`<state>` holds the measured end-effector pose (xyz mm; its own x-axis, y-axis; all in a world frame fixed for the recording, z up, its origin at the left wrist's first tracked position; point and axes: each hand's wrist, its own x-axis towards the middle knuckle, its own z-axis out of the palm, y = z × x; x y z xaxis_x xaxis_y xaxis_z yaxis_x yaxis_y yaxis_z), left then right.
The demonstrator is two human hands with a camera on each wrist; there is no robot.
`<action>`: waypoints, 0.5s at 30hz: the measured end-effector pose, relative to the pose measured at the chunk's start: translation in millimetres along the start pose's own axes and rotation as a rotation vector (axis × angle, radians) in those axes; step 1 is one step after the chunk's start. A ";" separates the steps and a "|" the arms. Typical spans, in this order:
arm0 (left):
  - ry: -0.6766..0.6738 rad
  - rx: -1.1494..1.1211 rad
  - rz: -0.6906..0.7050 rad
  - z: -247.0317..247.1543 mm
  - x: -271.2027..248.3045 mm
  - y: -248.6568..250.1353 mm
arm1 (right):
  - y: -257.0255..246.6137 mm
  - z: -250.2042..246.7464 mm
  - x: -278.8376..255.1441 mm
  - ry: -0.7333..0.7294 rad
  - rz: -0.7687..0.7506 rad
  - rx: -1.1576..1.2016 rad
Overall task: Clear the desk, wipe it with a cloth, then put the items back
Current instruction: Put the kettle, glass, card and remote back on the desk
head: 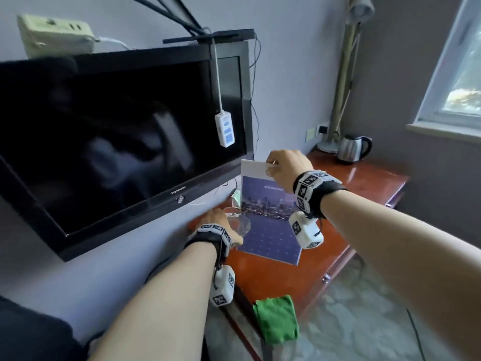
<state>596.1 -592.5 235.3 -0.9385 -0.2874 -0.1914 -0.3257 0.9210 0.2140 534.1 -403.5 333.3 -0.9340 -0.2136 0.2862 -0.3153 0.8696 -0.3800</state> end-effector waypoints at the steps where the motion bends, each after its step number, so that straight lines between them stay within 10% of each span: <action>1: -0.003 0.024 0.035 3.0 -0.3 22.6 | 18.2 -11.7 -1.0 0.000 0.020 -0.005; 15: -0.040 0.119 0.131 28.6 46.5 232.6 | 211.3 -93.0 30.2 -0.060 0.095 -0.190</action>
<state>480.0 -384.1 248.8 -0.9660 -0.1539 -0.2079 -0.1823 0.9753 0.1250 454.9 -184.8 343.4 -0.9681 -0.1482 0.2019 -0.1937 0.9540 -0.2289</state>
